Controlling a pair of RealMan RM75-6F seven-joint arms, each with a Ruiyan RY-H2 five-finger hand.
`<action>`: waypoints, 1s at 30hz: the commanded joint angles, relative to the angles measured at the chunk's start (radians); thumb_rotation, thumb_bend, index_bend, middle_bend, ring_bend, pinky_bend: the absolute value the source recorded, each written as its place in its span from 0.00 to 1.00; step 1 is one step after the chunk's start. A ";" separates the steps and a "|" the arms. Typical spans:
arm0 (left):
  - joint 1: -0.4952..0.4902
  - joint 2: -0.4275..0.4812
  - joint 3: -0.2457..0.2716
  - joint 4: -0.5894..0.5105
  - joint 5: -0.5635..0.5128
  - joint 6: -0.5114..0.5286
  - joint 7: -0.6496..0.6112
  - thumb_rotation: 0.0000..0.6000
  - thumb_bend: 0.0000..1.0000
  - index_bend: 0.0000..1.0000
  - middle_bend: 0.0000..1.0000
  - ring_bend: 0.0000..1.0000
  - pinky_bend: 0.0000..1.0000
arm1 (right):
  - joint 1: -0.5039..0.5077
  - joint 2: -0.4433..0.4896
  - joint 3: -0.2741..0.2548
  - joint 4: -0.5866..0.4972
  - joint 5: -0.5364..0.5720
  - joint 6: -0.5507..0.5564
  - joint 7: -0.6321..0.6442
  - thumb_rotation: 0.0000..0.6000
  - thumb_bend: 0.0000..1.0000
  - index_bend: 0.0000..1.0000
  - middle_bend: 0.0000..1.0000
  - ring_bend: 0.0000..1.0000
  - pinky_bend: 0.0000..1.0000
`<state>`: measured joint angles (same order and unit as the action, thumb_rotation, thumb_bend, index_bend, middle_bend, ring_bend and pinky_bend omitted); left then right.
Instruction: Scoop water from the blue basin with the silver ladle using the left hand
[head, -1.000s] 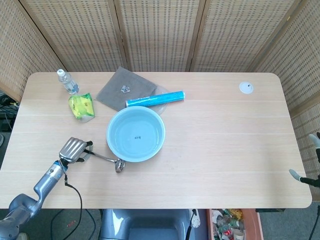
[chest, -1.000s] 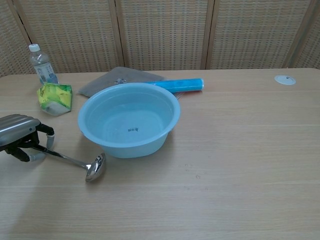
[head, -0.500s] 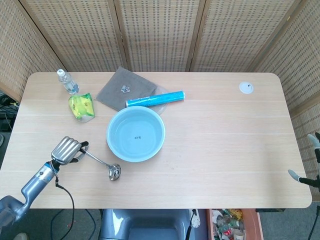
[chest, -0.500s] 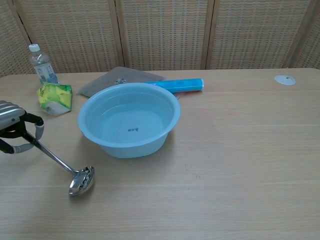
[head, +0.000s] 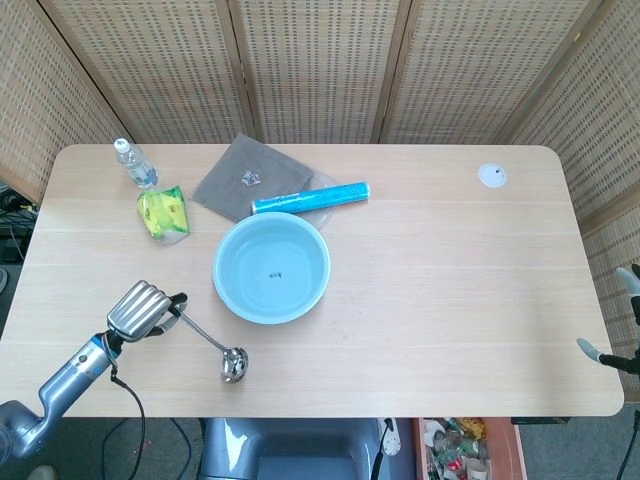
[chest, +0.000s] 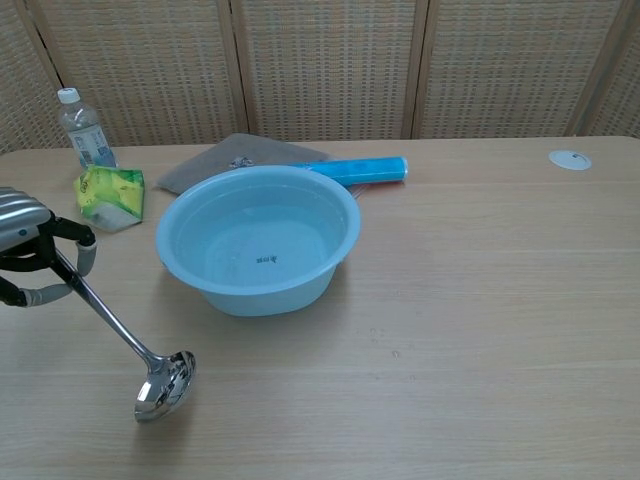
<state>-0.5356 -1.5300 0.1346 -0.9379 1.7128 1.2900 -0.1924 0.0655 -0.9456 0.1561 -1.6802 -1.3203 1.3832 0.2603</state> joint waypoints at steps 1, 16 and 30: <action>-0.040 0.086 -0.033 -0.155 -0.008 -0.029 0.069 1.00 0.42 0.85 0.99 1.00 1.00 | 0.000 0.000 0.001 0.001 0.003 0.000 0.000 1.00 0.00 0.00 0.00 0.00 0.00; -0.312 0.265 -0.278 -0.446 -0.309 -0.461 0.207 1.00 0.44 0.87 0.99 1.00 1.00 | -0.001 0.003 0.008 0.005 0.026 -0.004 0.007 1.00 0.00 0.00 0.00 0.00 0.00; -0.502 0.091 -0.330 -0.244 -0.616 -0.674 0.505 1.00 0.44 0.87 0.99 1.00 1.00 | 0.002 0.008 0.012 0.015 0.046 -0.023 0.026 1.00 0.00 0.00 0.00 0.00 0.00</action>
<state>-1.0120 -1.4090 -0.1942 -1.2088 1.1264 0.6311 0.2750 0.0680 -0.9381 0.1680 -1.6663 -1.2760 1.3601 0.2843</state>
